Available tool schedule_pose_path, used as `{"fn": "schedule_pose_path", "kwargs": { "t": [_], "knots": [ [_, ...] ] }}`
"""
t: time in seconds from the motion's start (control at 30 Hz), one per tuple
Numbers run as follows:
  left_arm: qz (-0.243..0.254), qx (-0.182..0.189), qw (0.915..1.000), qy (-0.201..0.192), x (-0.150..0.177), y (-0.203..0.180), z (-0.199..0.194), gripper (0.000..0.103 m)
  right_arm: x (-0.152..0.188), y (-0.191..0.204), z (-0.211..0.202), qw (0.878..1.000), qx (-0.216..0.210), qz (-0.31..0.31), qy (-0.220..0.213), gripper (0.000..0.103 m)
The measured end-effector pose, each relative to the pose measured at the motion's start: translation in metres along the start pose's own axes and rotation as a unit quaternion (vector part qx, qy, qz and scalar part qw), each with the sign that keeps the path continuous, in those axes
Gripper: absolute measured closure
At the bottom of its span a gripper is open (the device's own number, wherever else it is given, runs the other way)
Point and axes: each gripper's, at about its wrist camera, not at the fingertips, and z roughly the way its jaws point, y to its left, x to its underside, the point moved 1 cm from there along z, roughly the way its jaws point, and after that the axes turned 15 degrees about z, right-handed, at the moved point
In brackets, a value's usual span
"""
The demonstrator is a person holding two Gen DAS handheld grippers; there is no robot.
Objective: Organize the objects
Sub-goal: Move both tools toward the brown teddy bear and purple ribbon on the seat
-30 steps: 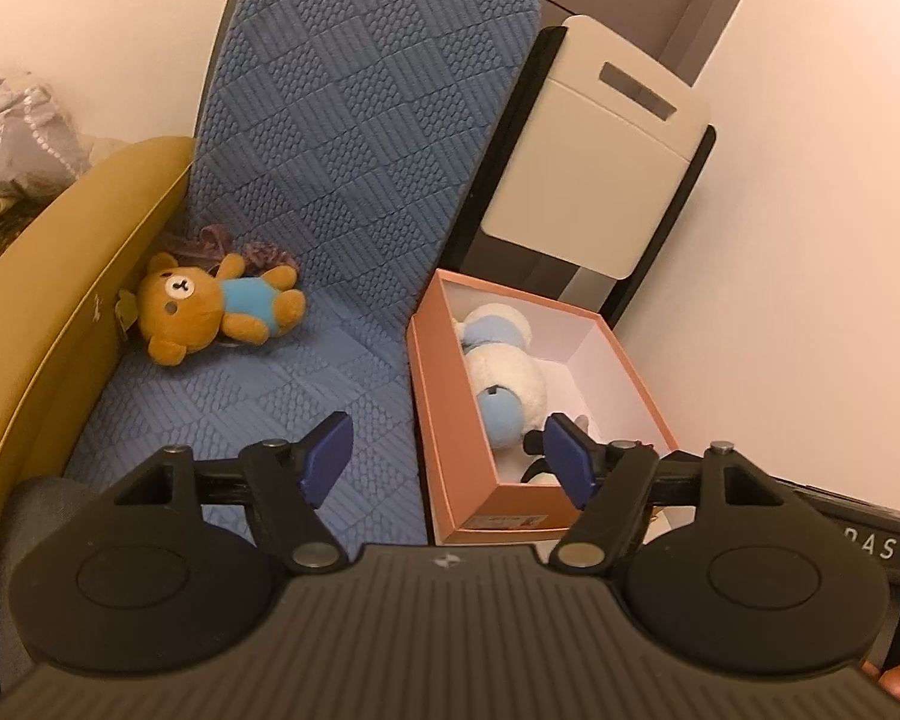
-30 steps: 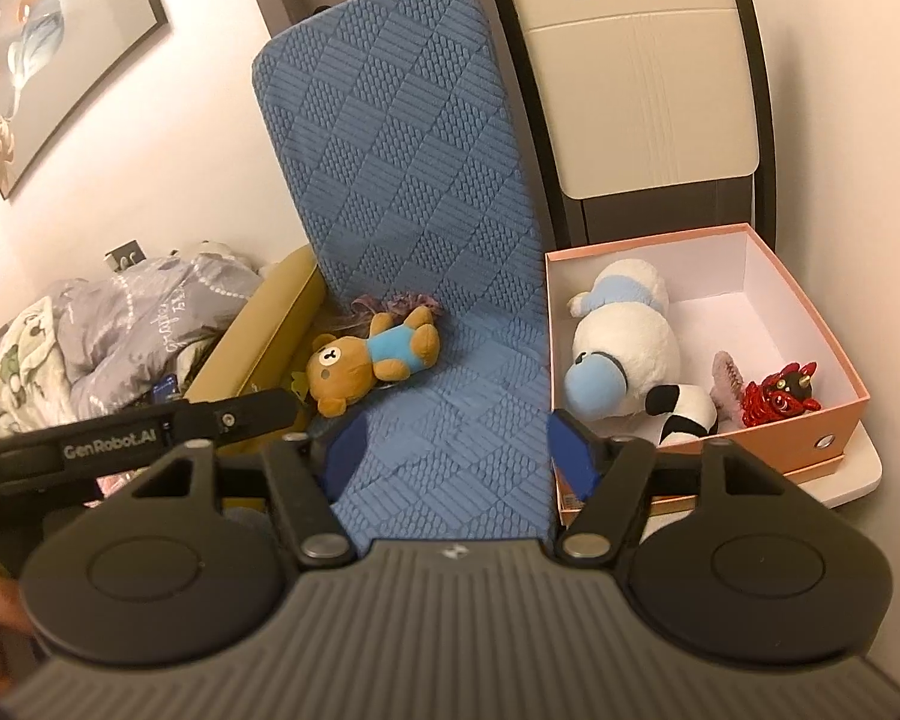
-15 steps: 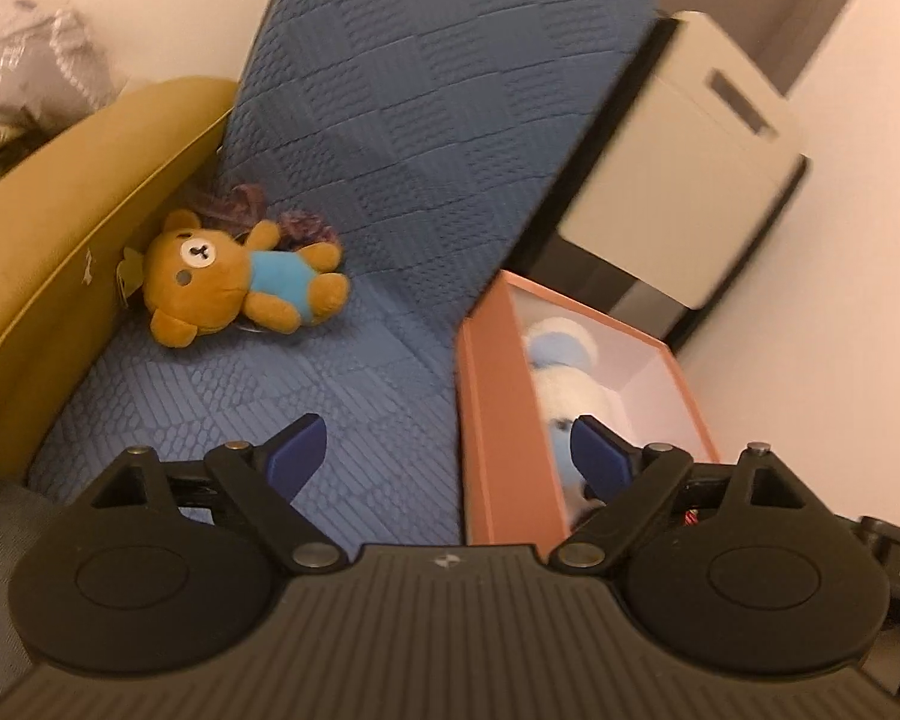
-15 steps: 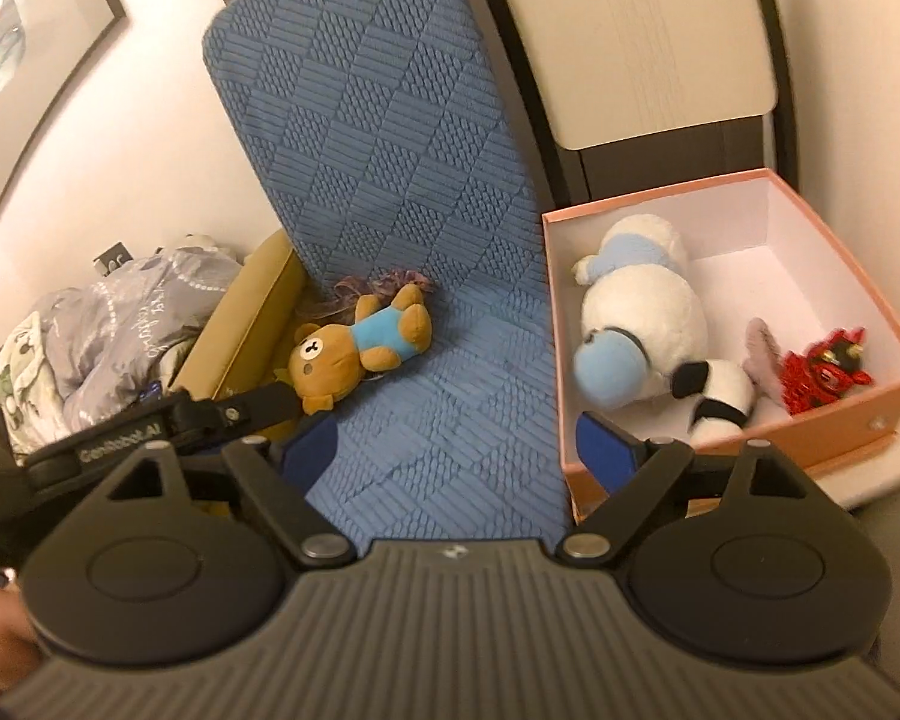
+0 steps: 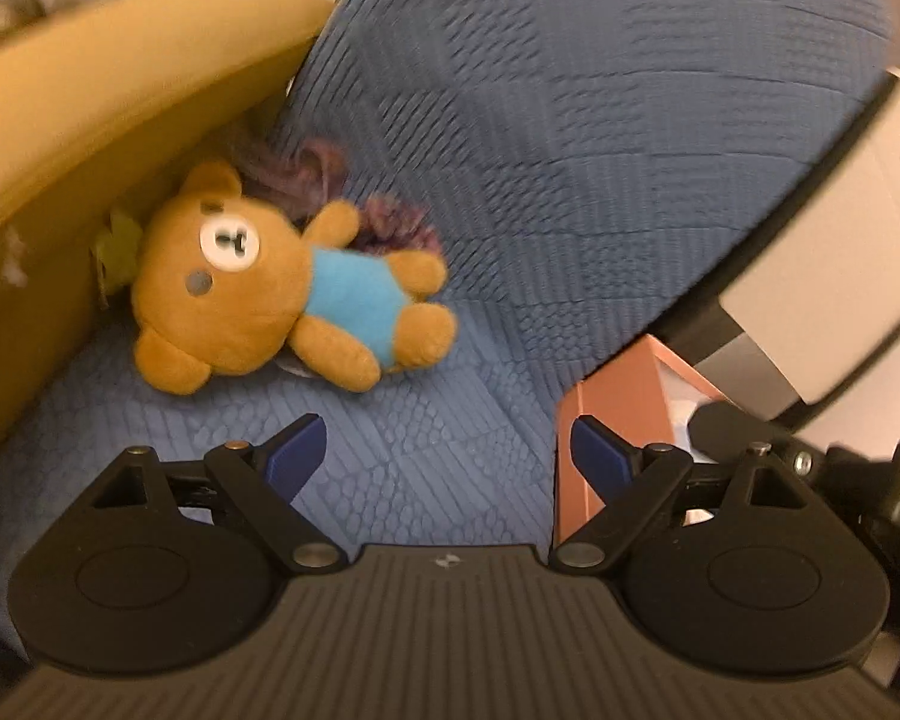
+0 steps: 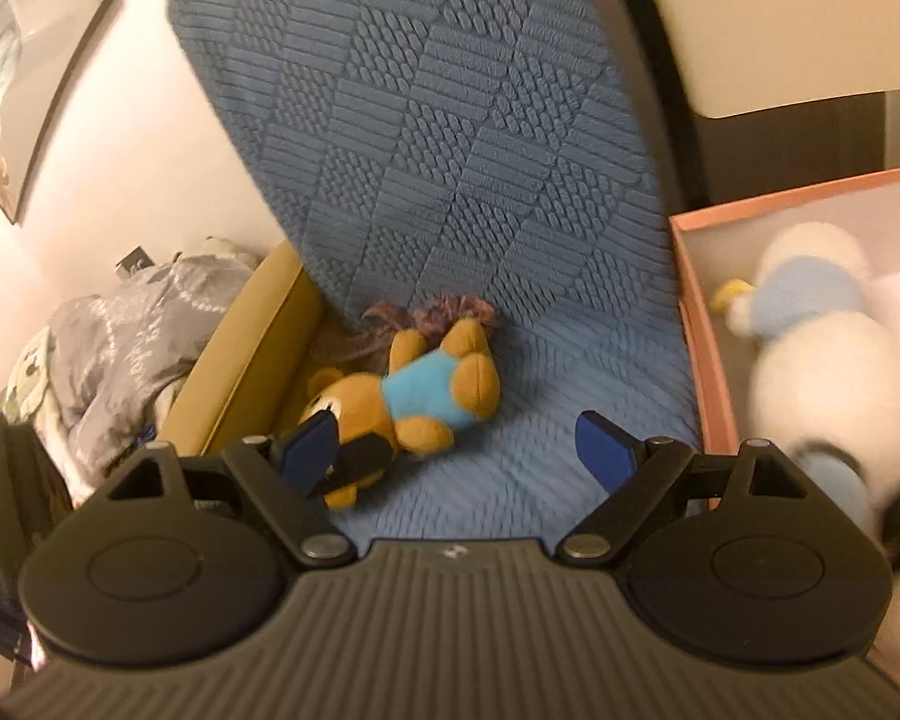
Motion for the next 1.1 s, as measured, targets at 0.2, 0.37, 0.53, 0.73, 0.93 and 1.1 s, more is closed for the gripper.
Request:
{"fn": "schedule_pose_path", "kwargs": {
  "t": [0.2, 0.37, 0.53, 0.73, 0.93, 1.1],
  "knots": [
    [-0.052, -0.002, 0.9985, 0.013, -0.003, 0.029, 0.043, 0.012, -0.021, -0.006, 0.049, 1.000, -0.012, 0.021, 0.009, 0.016],
    [-0.103, 0.020, 0.9940, 0.028, -0.008, 0.047, 0.075, 0.012, -0.036, -0.006, 0.088, 1.000, -0.016, 0.003, 0.017, 0.016],
    [-0.169, 0.045, 0.9842, 0.027, -0.005, 0.065, 0.091, 0.012, -0.053, -0.014, 0.131, 0.999, -0.023, 0.015, 0.040, 0.016],
    [-0.225, 0.062, 0.9722, 0.025, -0.001, 0.084, 0.104, 0.013, -0.068, -0.025, 0.184, 0.995, -0.040, 0.048, 0.073, 0.016],
    [-0.270, 0.058, 0.9609, 0.016, -0.001, 0.100, 0.113, 0.015, -0.073, -0.027, 0.225, 0.993, -0.038, 0.061, 0.095, 0.023],
    [-0.285, 0.061, 0.9563, 0.020, -0.002, 0.107, 0.120, 0.026, -0.071, -0.027, 0.251, 0.991, -0.031, 0.061, 0.119, 0.030]
  ]
}}
